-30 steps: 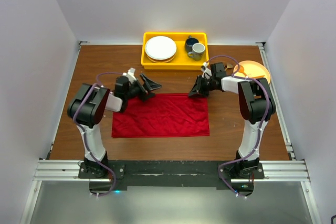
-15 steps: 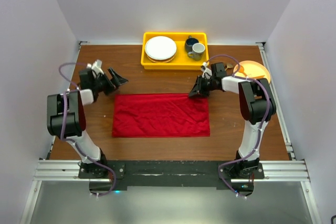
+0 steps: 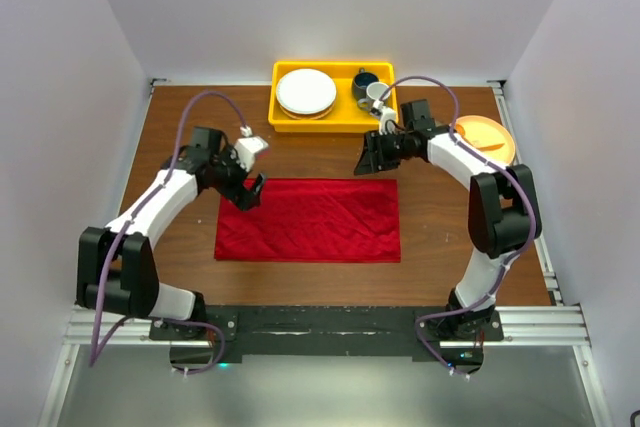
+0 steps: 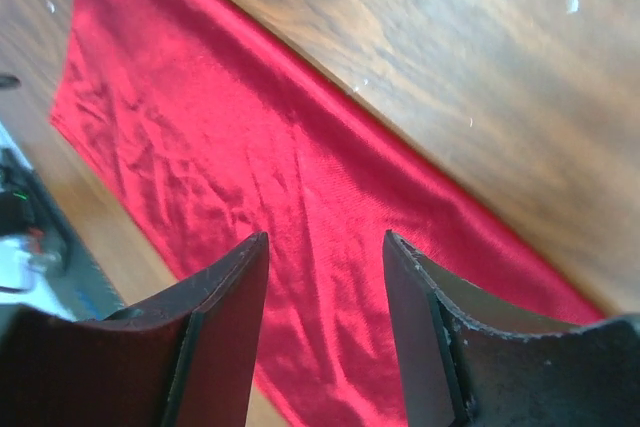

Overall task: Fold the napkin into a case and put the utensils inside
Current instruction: Rotate the rectangle-folded napkin at the center of the board.

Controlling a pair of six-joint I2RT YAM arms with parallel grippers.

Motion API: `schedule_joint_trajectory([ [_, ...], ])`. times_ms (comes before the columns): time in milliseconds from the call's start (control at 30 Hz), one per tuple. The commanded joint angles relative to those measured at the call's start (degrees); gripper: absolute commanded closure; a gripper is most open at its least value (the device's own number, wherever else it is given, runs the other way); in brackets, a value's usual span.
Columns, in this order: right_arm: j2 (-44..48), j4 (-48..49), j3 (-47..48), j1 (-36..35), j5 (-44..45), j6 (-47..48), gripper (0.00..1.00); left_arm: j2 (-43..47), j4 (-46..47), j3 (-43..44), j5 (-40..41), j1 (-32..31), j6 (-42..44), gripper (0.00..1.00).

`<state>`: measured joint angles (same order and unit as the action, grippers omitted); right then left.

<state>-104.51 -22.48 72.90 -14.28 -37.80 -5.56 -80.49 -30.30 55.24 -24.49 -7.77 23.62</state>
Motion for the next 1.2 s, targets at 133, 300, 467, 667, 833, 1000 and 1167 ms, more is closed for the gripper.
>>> schedule_joint_trajectory([
  [133, -4.90, -5.38, 4.26, -3.12, 7.82, 15.13, 0.56, -3.45, -7.41, -1.01, 4.45, -5.41, 1.17, 0.00],
  [300, -7.02, -4.95, 2.60, -3.21, 12.30, 18.13, 0.67, -7.40, -4.78, -1.98, 12.77, -8.31, 2.74, 0.00],
  [467, -6.24, -4.77, -1.26, -3.30, 13.46, 20.06, 0.72, -15.30, -3.10, 1.18, 18.16, -8.31, 5.47, 0.00],
  [667, -1.58, -3.45, -9.07, -4.78, 11.88, 18.75, 0.71, -24.53, 0.24, 8.73, 23.87, -7.96, 10.12, 0.00],
  [833, 3.78, -4.06, -14.27, -9.34, 5.39, 13.66, 0.68, -27.44, -0.62, 18.74, 17.75, -5.69, 12.16, 0.00],
  [1000, 8.88, -4.15, -12.79, -12.35, -4.64, 8.13, 0.59, -27.70, -9.33, 31.13, -1.16, 2.74, 9.17, 0.00],
  [1167, 10.29, -5.20, -8.13, -12.26, -2.63, 8.46, 0.59, -28.67, -10.04, 33.09, -3.82, 10.93, 6.01, 0.00],
])
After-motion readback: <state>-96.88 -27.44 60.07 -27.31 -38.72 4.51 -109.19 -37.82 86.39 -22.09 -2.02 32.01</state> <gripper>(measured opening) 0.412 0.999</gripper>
